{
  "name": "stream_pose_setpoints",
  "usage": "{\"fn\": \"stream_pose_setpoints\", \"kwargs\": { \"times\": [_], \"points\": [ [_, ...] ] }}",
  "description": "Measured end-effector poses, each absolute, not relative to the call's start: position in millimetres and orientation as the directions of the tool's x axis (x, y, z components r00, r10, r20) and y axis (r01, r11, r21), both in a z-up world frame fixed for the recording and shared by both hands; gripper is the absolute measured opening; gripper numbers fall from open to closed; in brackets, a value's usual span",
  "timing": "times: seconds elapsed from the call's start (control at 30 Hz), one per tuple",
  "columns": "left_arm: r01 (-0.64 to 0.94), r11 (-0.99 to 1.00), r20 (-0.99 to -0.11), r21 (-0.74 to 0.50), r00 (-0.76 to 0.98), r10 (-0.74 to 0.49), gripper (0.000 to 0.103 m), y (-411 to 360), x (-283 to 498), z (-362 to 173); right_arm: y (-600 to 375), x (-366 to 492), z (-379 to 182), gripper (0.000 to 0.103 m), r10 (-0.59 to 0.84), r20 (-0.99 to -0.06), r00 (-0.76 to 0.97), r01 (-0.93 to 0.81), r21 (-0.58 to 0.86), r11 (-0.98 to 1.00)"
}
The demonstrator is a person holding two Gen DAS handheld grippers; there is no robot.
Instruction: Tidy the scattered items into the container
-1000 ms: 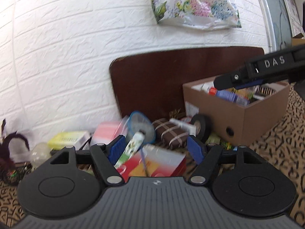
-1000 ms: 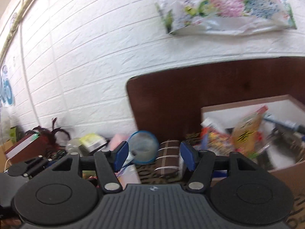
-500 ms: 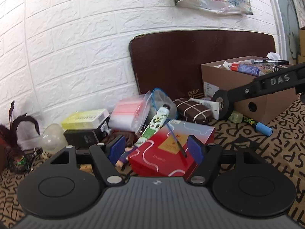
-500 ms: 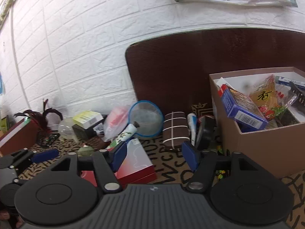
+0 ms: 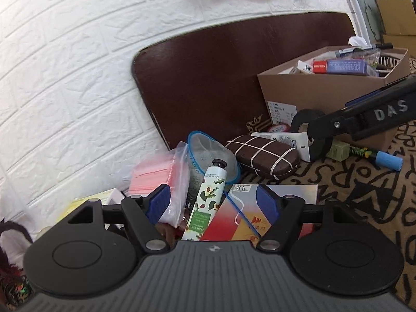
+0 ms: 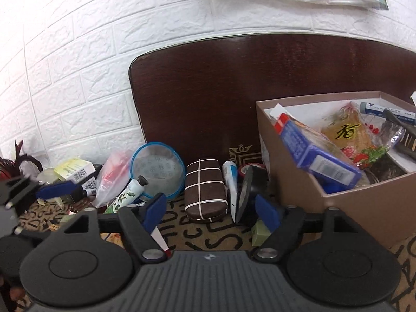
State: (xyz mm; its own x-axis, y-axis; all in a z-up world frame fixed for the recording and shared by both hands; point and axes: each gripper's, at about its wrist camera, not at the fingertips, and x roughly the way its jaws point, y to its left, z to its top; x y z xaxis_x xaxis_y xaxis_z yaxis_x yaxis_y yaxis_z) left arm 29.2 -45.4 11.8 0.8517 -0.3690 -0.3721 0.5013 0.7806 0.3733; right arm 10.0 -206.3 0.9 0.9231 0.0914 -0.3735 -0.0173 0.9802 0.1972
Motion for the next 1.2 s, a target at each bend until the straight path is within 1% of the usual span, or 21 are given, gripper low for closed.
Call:
{"fn": "stream_pose_setpoints", "kwargs": {
  "times": [0.1, 0.23, 0.37, 0.47, 0.5, 0.53, 0.63, 0.73, 0.83, 0.93, 0.97, 1.03, 1.07, 1.13, 1.2],
  "points": [
    [0.550, 0.751, -0.406, 0.365, 0.820, -0.404, 0.074, -53.0, 41.9, 9.9, -202.4, 7.9, 0.6, 0.077, 0.104, -0.338, 0.935, -0.029, 0.220, 0.975],
    [0.595, 0.721, -0.459, 0.356, 0.783, -0.419, 0.074, -59.2, 60.6, 4.7, -204.3, 23.1, -1.7, 0.077, 0.094, -0.366, 0.926, -0.012, 0.220, 0.975],
    [0.604, 0.749, -0.491, 0.272, 0.757, -0.432, 0.074, -53.5, 81.6, 8.7, -204.9, 37.4, -3.0, 0.075, 0.080, -0.377, 0.923, 0.008, 0.226, 0.974],
    [0.604, 0.762, -0.514, 0.233, 0.742, -0.430, 0.075, -51.0, 93.0, 8.1, -202.1, 48.3, -6.0, 0.073, 0.059, -0.393, 0.918, 0.030, 0.215, 0.976],
    [0.605, 0.764, -0.518, 0.224, 0.738, -0.433, 0.073, -50.7, 94.5, 8.1, -201.8, 51.6, -7.5, 0.073, 0.055, -0.398, 0.916, 0.036, 0.219, 0.975],
    [0.608, 0.765, -0.521, 0.214, 0.733, -0.437, 0.067, -50.6, 95.3, 8.2, -201.6, 54.2, -9.1, 0.072, 0.050, -0.401, 0.915, 0.043, 0.220, 0.974],
    [0.652, 0.733, -0.535, 0.194, 0.696, -0.478, 0.061, -52.5, 91.2, 6.5, -201.0, 58.8, -14.3, 0.071, 0.041, -0.410, 0.911, 0.056, 0.223, 0.973],
    [0.654, 0.729, -0.545, 0.204, 0.694, -0.470, 0.058, -56.2, 93.6, 2.1, -200.8, 59.3, -20.2, 0.070, 0.031, -0.408, 0.913, 0.070, 0.230, 0.971],
    [0.644, 0.740, -0.547, 0.192, 0.697, -0.465, 0.058, -54.5, 95.2, -1.7, -198.9, 59.3, -22.8, 0.067, 0.011, -0.410, 0.912, 0.085, 0.214, 0.973],
    [0.647, 0.733, -0.537, 0.209, 0.702, -0.467, 0.058, -53.5, 93.9, -3.5, -206.4, 41.8, -23.2, 0.069, 0.023, -0.379, 0.925, 0.117, 0.344, 0.932],
    [0.648, 0.729, -0.536, 0.218, 0.704, -0.466, 0.058, -54.0, 94.2, -3.9, -209.1, 37.2, -24.8, 0.067, 0.021, -0.373, 0.928, 0.131, 0.379, 0.916],
    [0.652, 0.725, -0.540, 0.222, 0.701, -0.465, 0.058, -53.9, 96.7, -2.3, -214.1, 36.0, -29.3, 0.065, 0.024, -0.380, 0.925, 0.155, 0.432, 0.888],
    [0.653, 0.724, -0.540, 0.221, 0.700, -0.467, 0.058, -52.6, 95.9, -2.2, -214.6, 38.6, -31.3, 0.063, 0.017, -0.389, 0.921, 0.167, 0.434, 0.885],
    [0.655, 0.724, -0.540, 0.215, 0.698, -0.471, 0.058, -54.4, 100.5, -0.5, -212.3, 42.2, -32.5, 0.063, 0.001, -0.404, 0.915, 0.187, 0.424, 0.886],
    [0.657, 0.723, -0.539, 0.215, 0.697, -0.473, 0.058, -54.1, 99.8, -0.9, -211.9, 32.6, -29.9, 0.063, -0.008, -0.376, 0.926, 0.188, 0.444, 0.876]
  ]
}}
